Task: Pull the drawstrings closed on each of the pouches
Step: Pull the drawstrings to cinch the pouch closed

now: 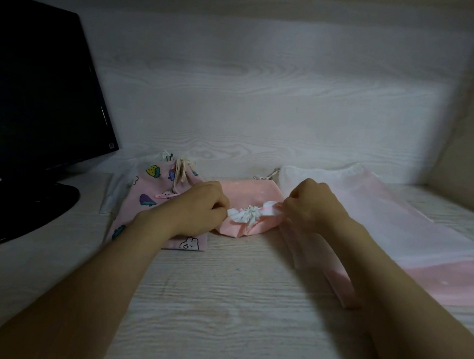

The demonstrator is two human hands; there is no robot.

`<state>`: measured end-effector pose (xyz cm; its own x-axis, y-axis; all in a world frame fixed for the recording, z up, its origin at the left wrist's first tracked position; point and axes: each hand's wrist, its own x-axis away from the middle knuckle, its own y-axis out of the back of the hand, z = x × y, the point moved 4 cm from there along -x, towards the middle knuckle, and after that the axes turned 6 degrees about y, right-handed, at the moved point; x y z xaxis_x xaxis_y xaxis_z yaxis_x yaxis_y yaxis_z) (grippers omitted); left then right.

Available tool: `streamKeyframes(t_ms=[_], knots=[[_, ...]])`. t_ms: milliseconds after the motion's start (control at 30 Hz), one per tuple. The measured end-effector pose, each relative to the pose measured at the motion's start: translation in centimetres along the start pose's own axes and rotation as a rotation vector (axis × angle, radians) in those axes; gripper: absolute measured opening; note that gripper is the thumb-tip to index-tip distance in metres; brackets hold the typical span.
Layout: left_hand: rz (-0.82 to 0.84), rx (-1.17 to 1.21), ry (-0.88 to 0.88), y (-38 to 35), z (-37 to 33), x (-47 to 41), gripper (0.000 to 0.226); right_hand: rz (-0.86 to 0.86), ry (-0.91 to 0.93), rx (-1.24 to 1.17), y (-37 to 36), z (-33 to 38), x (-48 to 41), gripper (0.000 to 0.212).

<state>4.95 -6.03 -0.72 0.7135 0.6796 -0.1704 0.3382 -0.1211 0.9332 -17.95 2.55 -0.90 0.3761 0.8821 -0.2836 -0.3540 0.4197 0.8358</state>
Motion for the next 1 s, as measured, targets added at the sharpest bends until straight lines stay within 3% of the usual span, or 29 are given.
streamKeyframes(t_ms=[133,300,400,500,633,700,833,1000], knots=[[-0.055,-0.009,-0.045,0.3,-0.2,0.1,0.017,0.004,0.05,0.097,-0.2,-0.7,-0.6,0.018],[-0.309,-0.066,-0.029,1.5,0.3,-0.3,0.024,-0.04,0.135,0.196,0.2,-0.4,-0.2,0.025],[-0.506,0.091,-0.013,2.2,0.0,-0.3,0.025,-0.071,0.175,0.127,0.5,0.3,0.0,0.021],[-0.58,0.332,0.068,1.8,-0.4,-0.6,0.028,-0.02,0.184,0.051,0.6,1.4,0.5,0.024],[-0.438,0.718,0.026,0.1,-1.8,-1.1,0.019,0.113,0.212,0.056,0.0,2.5,1.1,0.024],[-0.369,0.679,-0.009,-0.8,-2.3,-1.2,0.024,0.106,0.203,0.047,-0.2,2.3,0.9,0.021],[-0.239,0.602,-0.015,-1.6,-2.6,-1.0,0.047,-0.07,0.143,-0.093,0.8,1.7,0.6,0.025],[-0.103,0.623,-0.037,-2.0,-3.3,-0.8,0.06,-0.045,0.088,-0.549,1.3,2.9,1.2,0.029]])
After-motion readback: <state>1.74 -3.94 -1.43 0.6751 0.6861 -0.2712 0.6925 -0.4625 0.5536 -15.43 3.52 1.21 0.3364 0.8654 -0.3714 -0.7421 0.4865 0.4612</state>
